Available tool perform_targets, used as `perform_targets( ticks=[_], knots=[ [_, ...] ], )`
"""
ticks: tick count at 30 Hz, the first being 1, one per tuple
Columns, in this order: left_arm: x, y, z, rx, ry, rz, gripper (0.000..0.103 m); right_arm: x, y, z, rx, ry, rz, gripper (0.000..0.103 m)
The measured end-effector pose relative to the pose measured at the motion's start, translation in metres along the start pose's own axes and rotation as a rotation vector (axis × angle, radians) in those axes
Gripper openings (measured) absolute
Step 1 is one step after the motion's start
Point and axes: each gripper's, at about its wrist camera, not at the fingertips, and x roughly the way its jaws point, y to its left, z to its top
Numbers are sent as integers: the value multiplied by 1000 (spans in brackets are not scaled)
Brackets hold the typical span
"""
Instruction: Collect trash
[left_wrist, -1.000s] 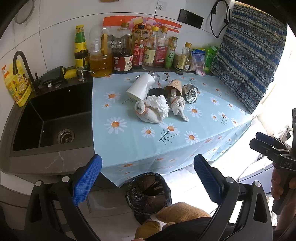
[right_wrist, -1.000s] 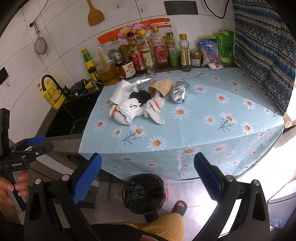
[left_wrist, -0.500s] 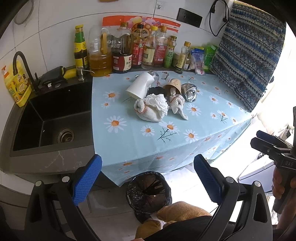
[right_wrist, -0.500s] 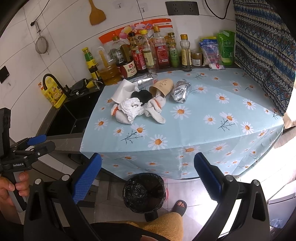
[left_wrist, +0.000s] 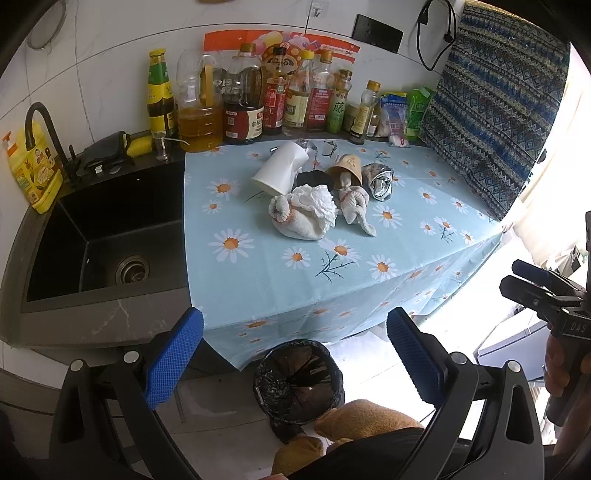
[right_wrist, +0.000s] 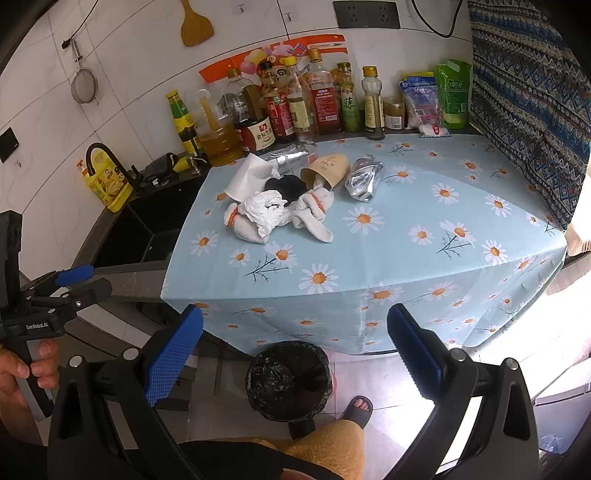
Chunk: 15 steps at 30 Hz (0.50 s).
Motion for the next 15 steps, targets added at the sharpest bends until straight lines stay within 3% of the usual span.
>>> perform_targets(
  ticks=[15],
  knots=[
    [3,3,1,-2,7,-7,97,7,-1,1,19,11,-7,99]
  ],
)
